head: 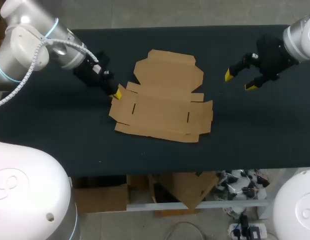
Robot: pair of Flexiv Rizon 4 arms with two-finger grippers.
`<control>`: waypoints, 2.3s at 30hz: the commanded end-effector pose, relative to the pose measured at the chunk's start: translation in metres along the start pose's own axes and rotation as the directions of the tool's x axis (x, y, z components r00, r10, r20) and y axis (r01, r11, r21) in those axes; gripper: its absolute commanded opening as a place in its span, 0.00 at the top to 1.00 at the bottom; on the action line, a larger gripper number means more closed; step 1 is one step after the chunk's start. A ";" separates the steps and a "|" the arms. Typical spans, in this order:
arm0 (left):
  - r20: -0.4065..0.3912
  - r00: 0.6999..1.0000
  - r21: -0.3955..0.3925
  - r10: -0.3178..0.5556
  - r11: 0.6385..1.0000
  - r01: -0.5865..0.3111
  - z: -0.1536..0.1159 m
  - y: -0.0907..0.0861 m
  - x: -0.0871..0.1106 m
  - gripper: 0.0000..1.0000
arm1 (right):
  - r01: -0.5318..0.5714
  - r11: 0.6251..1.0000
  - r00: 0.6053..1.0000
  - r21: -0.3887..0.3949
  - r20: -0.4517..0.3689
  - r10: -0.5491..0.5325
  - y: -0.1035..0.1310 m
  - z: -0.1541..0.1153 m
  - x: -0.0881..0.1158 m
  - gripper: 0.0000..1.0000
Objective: Assemble the packaging by folding the flat box into shape, placing the metal phone stand inside, and closing the box properly
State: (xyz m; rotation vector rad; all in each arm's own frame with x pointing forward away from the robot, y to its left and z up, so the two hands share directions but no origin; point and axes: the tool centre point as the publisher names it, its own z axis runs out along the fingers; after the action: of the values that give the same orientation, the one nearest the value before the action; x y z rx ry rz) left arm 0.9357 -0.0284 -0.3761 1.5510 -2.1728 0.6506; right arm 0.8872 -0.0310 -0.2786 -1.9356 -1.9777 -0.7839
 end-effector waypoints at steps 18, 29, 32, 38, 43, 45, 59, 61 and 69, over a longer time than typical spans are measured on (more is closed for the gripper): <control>-0.068 0.989 0.116 -0.132 0.983 0.139 0.015 0.037 0.018 1.00 | 0.000 1.000 1.000 0.002 0.001 0.000 0.000 -0.001 0.000 0.00; -0.127 0.978 0.132 -0.167 0.974 0.184 0.013 0.049 0.021 1.00 | 0.000 1.000 1.000 0.002 0.001 0.000 0.000 -0.001 0.000 0.00; -0.134 0.977 0.129 -0.165 0.975 0.182 0.014 0.051 0.021 1.00 | 0.000 1.000 1.000 0.002 0.001 0.000 0.000 -0.001 0.000 0.00; -0.152 0.975 0.121 -0.163 0.976 0.182 0.015 0.055 0.021 1.00 | 0.000 1.000 1.000 0.002 0.001 0.000 0.000 -0.001 0.000 0.00; -0.161 0.975 0.109 -0.155 0.979 0.173 0.017 0.058 0.022 1.00 | 0.000 1.000 1.000 0.002 0.001 0.000 0.000 -0.001 0.000 0.00; -0.167 0.975 0.105 -0.147 0.981 0.166 0.017 0.059 0.022 1.00 | 0.000 1.000 1.000 0.002 0.001 0.000 0.000 -0.001 0.000 0.00; -0.188 0.973 0.114 -0.137 0.980 0.160 0.020 0.069 0.027 1.00 | 0.000 1.000 1.000 0.002 0.001 0.000 0.000 -0.001 0.000 0.00; -0.189 0.972 0.110 -0.137 0.981 0.159 0.022 0.069 0.027 1.00 | 0.000 1.000 1.000 0.002 0.001 0.000 0.000 -0.001 0.000 0.00; -0.189 0.972 0.108 -0.142 0.980 0.165 0.022 0.068 0.026 1.00 | 0.000 1.000 1.000 0.002 0.001 0.000 0.000 -0.001 0.000 0.00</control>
State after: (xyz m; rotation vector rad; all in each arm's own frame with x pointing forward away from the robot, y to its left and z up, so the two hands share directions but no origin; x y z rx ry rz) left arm 0.8612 -0.0418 -0.3896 1.6358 -1.8902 0.8540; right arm 0.8872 -0.0310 -0.2786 -1.9356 -1.9777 -0.7839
